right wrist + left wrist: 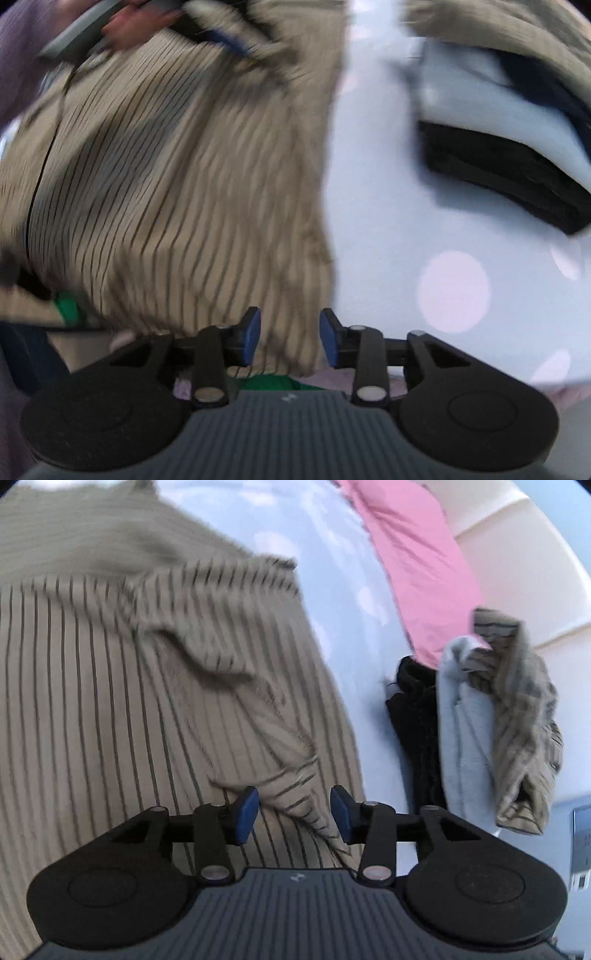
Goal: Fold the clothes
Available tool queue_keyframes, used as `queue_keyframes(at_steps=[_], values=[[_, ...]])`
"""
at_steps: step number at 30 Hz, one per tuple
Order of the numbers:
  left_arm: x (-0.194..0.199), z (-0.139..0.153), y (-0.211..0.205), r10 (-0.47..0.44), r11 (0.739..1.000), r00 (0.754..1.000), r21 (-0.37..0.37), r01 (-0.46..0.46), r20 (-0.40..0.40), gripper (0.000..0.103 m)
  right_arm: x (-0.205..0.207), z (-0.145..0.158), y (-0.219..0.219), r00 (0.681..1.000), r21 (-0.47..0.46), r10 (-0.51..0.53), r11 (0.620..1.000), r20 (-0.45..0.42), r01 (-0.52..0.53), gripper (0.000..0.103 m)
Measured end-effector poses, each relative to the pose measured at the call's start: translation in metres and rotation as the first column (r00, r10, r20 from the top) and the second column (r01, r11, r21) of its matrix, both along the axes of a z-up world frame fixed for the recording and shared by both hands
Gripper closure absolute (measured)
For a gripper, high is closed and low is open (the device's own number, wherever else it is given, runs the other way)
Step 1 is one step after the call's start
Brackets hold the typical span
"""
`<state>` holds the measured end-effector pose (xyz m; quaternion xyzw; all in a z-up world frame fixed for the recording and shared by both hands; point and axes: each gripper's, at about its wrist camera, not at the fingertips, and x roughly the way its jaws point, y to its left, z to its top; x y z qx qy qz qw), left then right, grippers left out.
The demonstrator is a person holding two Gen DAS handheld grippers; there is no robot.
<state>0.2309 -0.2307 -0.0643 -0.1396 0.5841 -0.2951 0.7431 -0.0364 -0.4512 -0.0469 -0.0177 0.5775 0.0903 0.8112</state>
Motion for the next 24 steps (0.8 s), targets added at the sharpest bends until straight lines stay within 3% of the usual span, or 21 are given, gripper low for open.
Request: queue_keyframes(at_steps=[3, 4, 6, 12, 19, 24], values=[[0.005, 0.017, -0.009, -0.03, 1.0, 0.998, 0.003, 0.03, 0.053, 0.061, 0.008, -0.002, -0.027, 0.992, 0.032, -0.119, 0.992, -0.035, 0.12, 0.063], [0.007, 0.022, -0.012, -0.034, 0.999, 0.997, 0.012, 0.033, 0.076, 0.061, 0.011, -0.004, -0.033, 0.989, 0.046, -0.14, 0.989, -0.055, 0.142, 0.055], [0.015, 0.028, -0.021, -0.03, 0.999, 0.993, 0.034, 0.026, 0.112, 0.06, 0.014, -0.009, -0.037, 0.983, 0.07, -0.15, 0.985, -0.103, 0.158, 0.044], [0.052, 0.033, -0.048, 0.026, 0.996, 0.988, 0.076, -0.038, 0.154, 0.059, 0.023, -0.023, -0.03, 0.959, 0.156, -0.172, 0.965, -0.225, 0.21, 0.038], [0.087, 0.016, -0.089, 0.028, 0.985, 0.985, 0.162, -0.056, 0.169, 0.057, 0.017, -0.024, -0.023, 0.949, 0.144, -0.237, 0.952, -0.208, 0.27, 0.036], [0.106, -0.011, -0.112, 0.038, 0.964, 0.986, 0.255, -0.078, 0.161, 0.059, 0.01, -0.022, -0.031, 0.922, 0.129, -0.359, 0.917, -0.143, 0.377, 0.035]])
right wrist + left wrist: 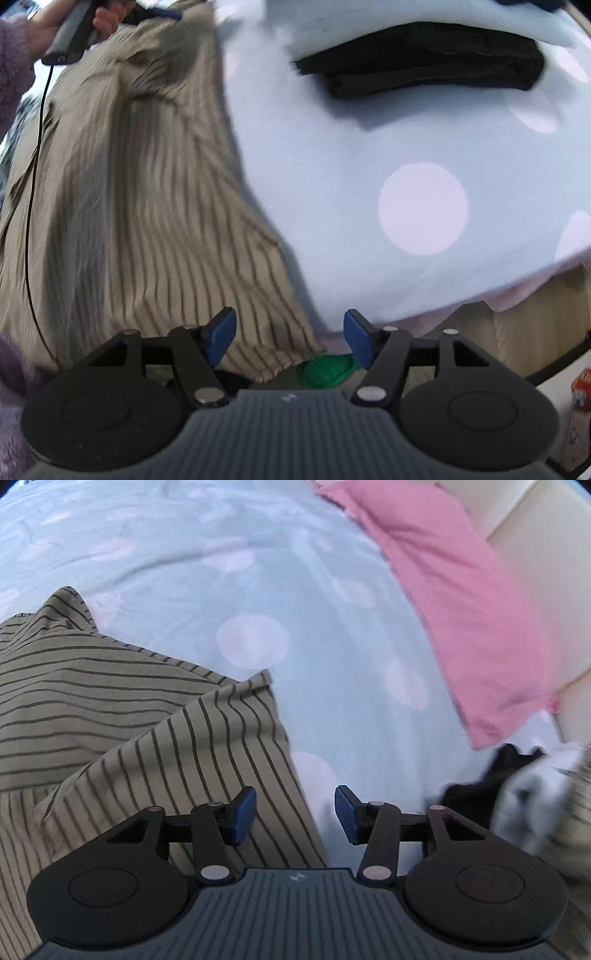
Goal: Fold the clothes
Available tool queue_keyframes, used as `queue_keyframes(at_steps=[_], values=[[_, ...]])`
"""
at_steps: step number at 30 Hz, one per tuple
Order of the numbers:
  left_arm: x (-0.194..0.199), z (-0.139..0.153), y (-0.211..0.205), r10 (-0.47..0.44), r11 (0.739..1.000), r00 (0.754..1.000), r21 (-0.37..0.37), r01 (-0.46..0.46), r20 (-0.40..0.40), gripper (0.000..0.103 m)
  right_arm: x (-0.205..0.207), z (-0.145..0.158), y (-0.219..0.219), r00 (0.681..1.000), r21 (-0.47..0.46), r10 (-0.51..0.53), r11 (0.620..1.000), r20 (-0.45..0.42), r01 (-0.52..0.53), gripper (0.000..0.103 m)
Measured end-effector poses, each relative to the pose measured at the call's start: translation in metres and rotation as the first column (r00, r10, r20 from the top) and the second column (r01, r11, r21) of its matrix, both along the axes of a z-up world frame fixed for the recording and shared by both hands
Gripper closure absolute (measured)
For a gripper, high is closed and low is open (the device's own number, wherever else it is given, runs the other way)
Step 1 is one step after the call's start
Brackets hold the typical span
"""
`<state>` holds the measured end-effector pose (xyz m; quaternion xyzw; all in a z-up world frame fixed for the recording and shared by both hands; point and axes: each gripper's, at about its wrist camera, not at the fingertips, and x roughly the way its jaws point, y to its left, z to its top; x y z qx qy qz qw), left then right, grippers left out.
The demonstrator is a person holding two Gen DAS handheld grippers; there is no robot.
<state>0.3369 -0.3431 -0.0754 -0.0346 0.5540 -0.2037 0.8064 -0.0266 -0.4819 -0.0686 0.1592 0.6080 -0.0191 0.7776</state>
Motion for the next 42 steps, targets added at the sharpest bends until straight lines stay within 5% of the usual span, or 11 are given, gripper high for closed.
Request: queue_keyframes(at_steps=[6, 14, 17, 19, 22, 32, 33, 34, 36, 42], values=[[0.008, -0.019, -0.022, -0.026, 0.991, 1.0, 0.13, 0.024, 0.015, 0.061, -0.003, -0.006, 0.0, 0.997, -0.088, -0.073, 0.993, 0.026, 0.075, 0.034], [0.008, -0.03, -0.054, -0.094, 0.947, 0.995, 0.31, 0.083, 0.022, 0.064, 0.008, -0.026, -0.001, 0.999, -0.076, -0.037, 0.996, -0.017, 0.036, 0.037], [0.007, -0.03, -0.056, -0.121, 0.937, 0.992, 0.333, 0.102, 0.034, 0.083, 0.013, -0.03, 0.007, 1.0, -0.072, 0.0, 0.997, -0.008, -0.001, 0.066], [0.008, -0.029, -0.052, -0.128, 0.937, 0.991, 0.332, 0.108, 0.038, 0.098, 0.014, -0.03, 0.008, 1.0, -0.064, 0.013, 0.998, 0.004, -0.013, 0.099], [0.01, -0.025, -0.041, -0.135, 0.949, 0.99, 0.293, 0.116, 0.043, 0.102, 0.012, -0.024, 0.009, 0.999, -0.047, 0.032, 0.998, 0.036, -0.03, 0.102], [0.016, 0.037, 0.016, -0.091, 0.993, 0.995, 0.074, 0.088, 0.033, 0.103, -0.005, 0.023, 0.027, 0.986, -0.082, 0.114, 0.991, 0.124, -0.105, 0.099], [0.016, 0.042, 0.02, -0.088, 0.994, 0.995, 0.06, 0.086, 0.034, 0.103, -0.004, 0.022, 0.027, 0.986, -0.098, 0.125, 0.989, 0.107, -0.114, 0.093], [0.014, 0.046, 0.022, -0.088, 0.995, 0.995, 0.057, 0.086, 0.037, 0.103, -0.002, 0.02, 0.027, 0.987, -0.117, 0.135, 0.985, 0.088, -0.124, 0.065], [0.012, 0.054, 0.026, -0.09, 0.995, 0.995, 0.051, 0.088, 0.042, 0.103, 0.002, 0.015, 0.026, 0.982, -0.15, 0.172, 0.976, 0.082, -0.158, 0.036], [0.012, 0.065, 0.031, -0.066, 0.998, 0.997, 0.01, 0.065, 0.047, 0.103, 0.022, -0.023, 0.007, 0.984, -0.118, 0.173, 0.979, 0.048, -0.167, 0.04]])
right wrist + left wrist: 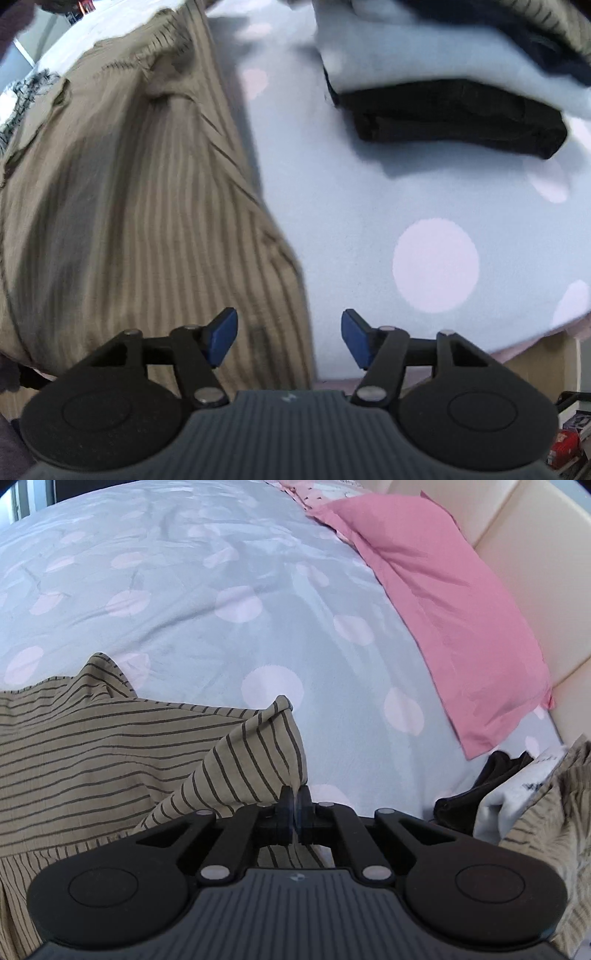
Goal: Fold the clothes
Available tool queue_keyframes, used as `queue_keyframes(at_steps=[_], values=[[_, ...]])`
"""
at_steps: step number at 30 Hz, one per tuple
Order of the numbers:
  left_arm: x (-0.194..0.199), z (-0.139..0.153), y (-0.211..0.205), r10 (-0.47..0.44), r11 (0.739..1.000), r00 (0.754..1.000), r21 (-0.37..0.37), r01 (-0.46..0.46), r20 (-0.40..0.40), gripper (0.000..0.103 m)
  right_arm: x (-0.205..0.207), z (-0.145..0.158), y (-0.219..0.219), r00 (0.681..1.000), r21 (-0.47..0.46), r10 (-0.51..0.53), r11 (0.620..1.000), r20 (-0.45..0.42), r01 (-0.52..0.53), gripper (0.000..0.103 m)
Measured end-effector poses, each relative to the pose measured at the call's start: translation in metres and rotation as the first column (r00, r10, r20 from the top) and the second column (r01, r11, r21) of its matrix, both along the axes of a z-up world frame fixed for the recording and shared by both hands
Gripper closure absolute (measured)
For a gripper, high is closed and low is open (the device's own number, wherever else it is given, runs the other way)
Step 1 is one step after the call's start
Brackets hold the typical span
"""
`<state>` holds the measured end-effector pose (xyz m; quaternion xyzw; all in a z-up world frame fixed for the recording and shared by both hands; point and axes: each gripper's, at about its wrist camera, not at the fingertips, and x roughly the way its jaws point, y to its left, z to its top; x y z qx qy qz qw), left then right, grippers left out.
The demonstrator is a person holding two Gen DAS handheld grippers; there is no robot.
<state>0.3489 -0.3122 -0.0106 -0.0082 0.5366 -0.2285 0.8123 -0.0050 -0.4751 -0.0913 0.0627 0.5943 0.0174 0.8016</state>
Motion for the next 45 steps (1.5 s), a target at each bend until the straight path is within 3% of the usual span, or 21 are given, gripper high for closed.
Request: queue_keyframes(at_steps=[2, 3, 4, 5, 11, 16, 20, 26, 31, 36, 45], values=[[0.0, 0.004, 0.003, 0.002, 1.0, 1.0, -0.002, -0.002, 0.01, 0.103, 0.0, -0.011, 0.0, 1.0, -0.011, 0.011, 1.0, -0.01, -0.011, 0.047], [0.001, 0.005, 0.004, 0.003, 1.0, 1.0, -0.005, -0.003, 0.012, 0.103, -0.001, -0.009, 0.001, 1.0, 0.002, 0.016, 1.0, -0.003, -0.016, 0.061], [0.001, 0.006, 0.005, 0.003, 1.0, 1.0, -0.01, -0.003, 0.01, 0.103, -0.003, -0.006, 0.002, 1.0, 0.02, 0.02, 1.0, 0.004, -0.02, 0.092], [0.002, 0.007, 0.006, 0.005, 1.0, 1.0, -0.015, -0.005, 0.007, 0.103, -0.004, -0.002, 0.003, 1.0, 0.038, 0.023, 0.999, 0.011, -0.023, 0.101], [0.001, 0.017, 0.018, -0.015, 0.997, 1.0, -0.075, 0.014, -0.006, 0.103, -0.033, 0.046, 0.012, 0.995, 0.041, -0.002, 0.999, 0.096, -0.002, 0.102], [0.002, 0.04, 0.045, -0.062, 0.976, 0.997, -0.213, 0.051, -0.044, 0.103, -0.065, 0.096, 0.019, 0.978, -0.021, -0.057, 0.998, 0.199, 0.063, 0.103], [0.003, 0.059, 0.057, -0.07, 0.972, 0.997, -0.228, 0.063, -0.022, 0.103, -0.077, 0.111, 0.029, 0.973, -0.022, -0.067, 0.997, 0.222, 0.073, 0.102], [0.002, 0.058, 0.086, -0.064, 0.975, 0.998, -0.215, 0.057, -0.028, 0.103, -0.078, 0.125, 0.083, 0.97, 0.031, 0.022, 0.999, 0.244, -0.03, 0.102], [-0.002, 0.048, 0.132, -0.057, 0.979, 0.998, -0.198, 0.051, -0.023, 0.103, -0.084, 0.125, 0.138, 0.959, 0.11, 0.147, 0.978, 0.241, -0.177, 0.102], [-0.004, 0.028, 0.193, 0.014, 0.983, 1.0, -0.181, -0.018, -0.024, 0.103, -0.08, 0.108, 0.182, 0.945, 0.185, 0.251, 0.939, 0.208, -0.29, 0.102], [-0.006, -0.047, 0.268, 0.161, 0.959, 0.982, -0.221, -0.18, -0.098, 0.103, -0.063, 0.064, 0.213, 0.943, 0.265, 0.318, 0.905, 0.097, -0.332, 0.102]])
